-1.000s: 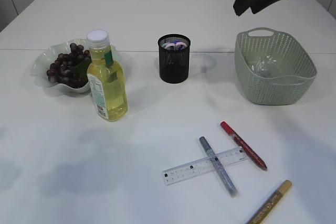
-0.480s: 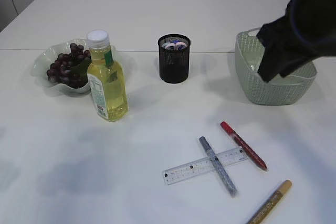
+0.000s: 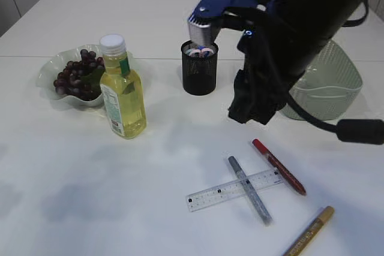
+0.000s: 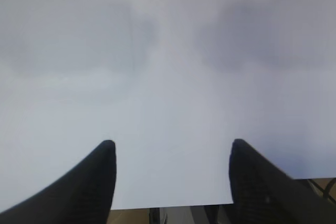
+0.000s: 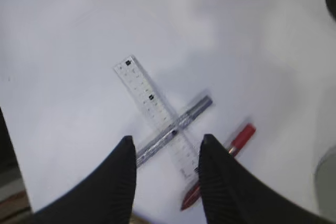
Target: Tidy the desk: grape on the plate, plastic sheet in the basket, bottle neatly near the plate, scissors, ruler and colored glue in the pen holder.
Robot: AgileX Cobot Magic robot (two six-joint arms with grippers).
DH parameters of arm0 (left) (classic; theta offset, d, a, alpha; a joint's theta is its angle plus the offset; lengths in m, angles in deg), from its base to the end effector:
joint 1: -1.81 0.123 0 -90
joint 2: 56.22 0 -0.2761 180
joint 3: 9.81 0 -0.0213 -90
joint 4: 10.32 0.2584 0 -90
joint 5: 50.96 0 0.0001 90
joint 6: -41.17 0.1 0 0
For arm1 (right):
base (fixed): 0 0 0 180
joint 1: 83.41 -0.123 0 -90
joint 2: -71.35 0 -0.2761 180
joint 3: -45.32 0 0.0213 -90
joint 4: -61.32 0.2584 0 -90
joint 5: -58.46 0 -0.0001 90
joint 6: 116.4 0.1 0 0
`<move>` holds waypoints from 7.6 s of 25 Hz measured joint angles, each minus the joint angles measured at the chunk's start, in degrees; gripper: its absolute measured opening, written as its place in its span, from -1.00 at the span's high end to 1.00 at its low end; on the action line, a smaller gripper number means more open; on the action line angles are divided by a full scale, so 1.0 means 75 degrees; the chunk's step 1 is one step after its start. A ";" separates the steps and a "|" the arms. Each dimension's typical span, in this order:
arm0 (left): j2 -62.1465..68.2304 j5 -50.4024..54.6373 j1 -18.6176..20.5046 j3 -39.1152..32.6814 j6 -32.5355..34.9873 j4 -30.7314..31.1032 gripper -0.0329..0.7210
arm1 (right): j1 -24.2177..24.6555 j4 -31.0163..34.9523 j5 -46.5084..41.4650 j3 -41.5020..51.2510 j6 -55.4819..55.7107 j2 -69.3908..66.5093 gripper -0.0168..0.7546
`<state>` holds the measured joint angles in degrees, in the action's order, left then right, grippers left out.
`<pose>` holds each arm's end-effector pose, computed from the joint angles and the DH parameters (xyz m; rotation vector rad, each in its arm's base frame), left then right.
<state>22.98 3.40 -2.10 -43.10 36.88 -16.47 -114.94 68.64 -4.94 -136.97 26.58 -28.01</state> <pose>0.2169 -0.0236 0.2181 -0.0862 2.9140 -0.1614 0.2816 0.1862 0.2912 -1.5286 2.3362 0.1502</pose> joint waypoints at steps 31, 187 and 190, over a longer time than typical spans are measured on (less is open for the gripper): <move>0.0000 -0.1016 0.0000 0.0000 0.0060 -0.0277 -0.33 | -0.0339 -0.0810 0.0603 0.0000 -0.3455 -0.3069 -0.18; 0.0000 -0.0350 0.0000 0.0000 0.0060 -0.0489 -0.19 | 0.2224 1.2707 0.4769 -0.5302 -0.9771 -0.6741 -0.22; 0.0000 -0.0350 0.0000 0.0000 0.0060 -0.0489 -0.19 | 0.2224 1.1940 0.5061 -0.5302 -0.8035 -0.6532 -0.22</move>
<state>22.98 0.78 -2.10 -43.10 37.33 -20.14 -98.26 158.20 33.01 -176.74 -33.68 -76.99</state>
